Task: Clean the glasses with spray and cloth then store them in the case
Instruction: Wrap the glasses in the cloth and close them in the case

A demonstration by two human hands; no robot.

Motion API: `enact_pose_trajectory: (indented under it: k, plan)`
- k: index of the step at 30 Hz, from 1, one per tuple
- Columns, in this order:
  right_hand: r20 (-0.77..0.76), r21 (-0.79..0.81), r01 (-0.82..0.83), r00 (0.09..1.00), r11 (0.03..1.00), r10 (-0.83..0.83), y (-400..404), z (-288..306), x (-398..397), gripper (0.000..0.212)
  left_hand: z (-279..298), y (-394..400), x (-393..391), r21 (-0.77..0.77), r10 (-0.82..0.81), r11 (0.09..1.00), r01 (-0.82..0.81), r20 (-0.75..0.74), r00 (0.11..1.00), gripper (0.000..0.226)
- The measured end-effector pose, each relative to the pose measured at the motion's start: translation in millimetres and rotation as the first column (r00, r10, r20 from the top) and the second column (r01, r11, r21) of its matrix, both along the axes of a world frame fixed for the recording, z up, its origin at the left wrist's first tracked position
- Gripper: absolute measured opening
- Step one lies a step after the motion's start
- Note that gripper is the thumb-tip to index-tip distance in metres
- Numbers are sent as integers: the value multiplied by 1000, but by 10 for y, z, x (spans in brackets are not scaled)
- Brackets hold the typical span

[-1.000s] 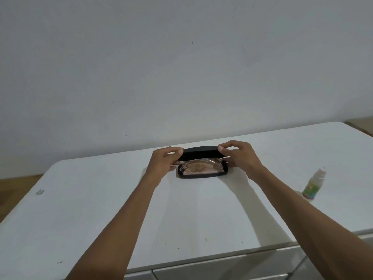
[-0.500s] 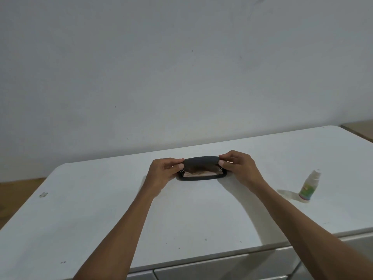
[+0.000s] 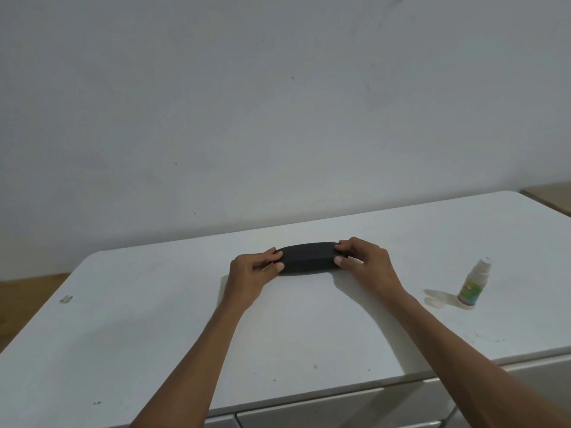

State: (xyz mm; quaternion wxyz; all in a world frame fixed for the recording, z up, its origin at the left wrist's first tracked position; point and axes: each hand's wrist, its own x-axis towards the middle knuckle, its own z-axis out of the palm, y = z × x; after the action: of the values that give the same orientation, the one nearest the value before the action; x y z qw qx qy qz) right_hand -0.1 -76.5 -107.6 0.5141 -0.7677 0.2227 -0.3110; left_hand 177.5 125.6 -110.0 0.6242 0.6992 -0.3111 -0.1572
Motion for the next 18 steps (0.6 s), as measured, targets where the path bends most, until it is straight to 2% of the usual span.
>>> enact_pose_trajectory:
  k: [6, 10, 18]
  plan:
    - [-70, -64, -33, 997, 997, 28, 73, 35, -19, 31, 4, -16, -38, 6, 42, 999, -42, 40, 998, 37]
    - [-168, -200, -31, 986, 979, -3, 56, 91, 63, 38, 42, -75, 8, 20, 78, 997, -79, 63, 995, 37]
    - [-108, -254, 32, 992, 967, -62, -161, 246, 621, 45, 264, -419, 411, -16, 213, 977, -212, 143, 967, 36]
